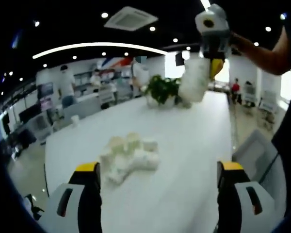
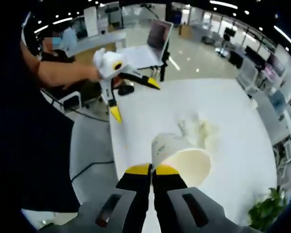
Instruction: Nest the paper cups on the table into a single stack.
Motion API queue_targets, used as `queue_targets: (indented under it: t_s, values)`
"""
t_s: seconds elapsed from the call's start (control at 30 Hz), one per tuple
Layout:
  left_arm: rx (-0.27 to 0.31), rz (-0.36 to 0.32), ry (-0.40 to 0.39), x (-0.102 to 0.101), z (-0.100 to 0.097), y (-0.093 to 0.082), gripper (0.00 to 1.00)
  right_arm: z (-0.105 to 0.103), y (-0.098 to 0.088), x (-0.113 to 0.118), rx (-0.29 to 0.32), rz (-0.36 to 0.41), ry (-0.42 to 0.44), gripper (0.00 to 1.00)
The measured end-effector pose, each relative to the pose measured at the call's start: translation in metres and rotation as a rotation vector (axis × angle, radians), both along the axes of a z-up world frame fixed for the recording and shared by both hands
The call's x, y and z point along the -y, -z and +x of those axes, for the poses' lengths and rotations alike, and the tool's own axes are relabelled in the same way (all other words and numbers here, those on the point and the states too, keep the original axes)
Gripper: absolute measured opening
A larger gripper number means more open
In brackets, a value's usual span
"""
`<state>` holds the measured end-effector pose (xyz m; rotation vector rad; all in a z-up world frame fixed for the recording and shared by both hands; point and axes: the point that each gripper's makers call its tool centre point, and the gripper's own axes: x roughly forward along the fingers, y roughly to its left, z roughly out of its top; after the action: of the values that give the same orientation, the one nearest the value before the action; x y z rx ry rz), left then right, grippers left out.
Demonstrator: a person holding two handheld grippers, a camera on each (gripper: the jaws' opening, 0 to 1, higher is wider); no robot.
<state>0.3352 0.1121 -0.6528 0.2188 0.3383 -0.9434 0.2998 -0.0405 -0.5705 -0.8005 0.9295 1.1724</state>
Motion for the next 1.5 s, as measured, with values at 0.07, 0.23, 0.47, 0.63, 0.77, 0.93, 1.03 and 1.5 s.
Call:
queue_targets:
  t_s: [0.07, 0.23, 0.47, 0.63, 0.77, 0.93, 1.03, 1.5]
  values:
    - [-0.007, -0.007, -0.013, -0.001, 0.001, 0.0, 0.99, 0.0, 0.011, 0.005, 0.011, -0.1, -0.03, 0.0]
    - [0.003, -0.034, -0.057, -0.007, 0.005, -0.004, 0.99, -0.002, 0.031, 0.006, 0.014, -0.238, -0.07, 0.0]
    - [-0.007, -0.012, -0.089, -0.017, -0.001, 0.002, 0.99, 0.001, 0.044, -0.005, 0.02, -0.31, -0.128, 0.0]
    - [-0.018, -0.004, -0.092, -0.021, -0.006, 0.008, 0.99, 0.002, 0.046, -0.013, 0.02, -0.343, -0.162, 0.0]
    - [-0.026, -0.008, -0.104, -0.025, -0.007, 0.009, 0.99, 0.004, 0.048, -0.016, 0.023, -0.367, -0.174, 0.0]
    - [-0.032, -0.01, -0.121, -0.029, -0.009, 0.01, 0.99, 0.005, 0.049, -0.02, 0.025, -0.372, -0.185, 0.0]
    - [-0.034, -0.011, -0.127, -0.031, -0.008, 0.011, 0.99, 0.006, 0.051, -0.022, 0.022, -0.372, -0.186, 0.0]
    - [-0.043, -0.043, -0.144, -0.031, -0.009, 0.014, 0.99, 0.005, 0.077, -0.024, 0.015, -0.384, -0.197, 0.0]
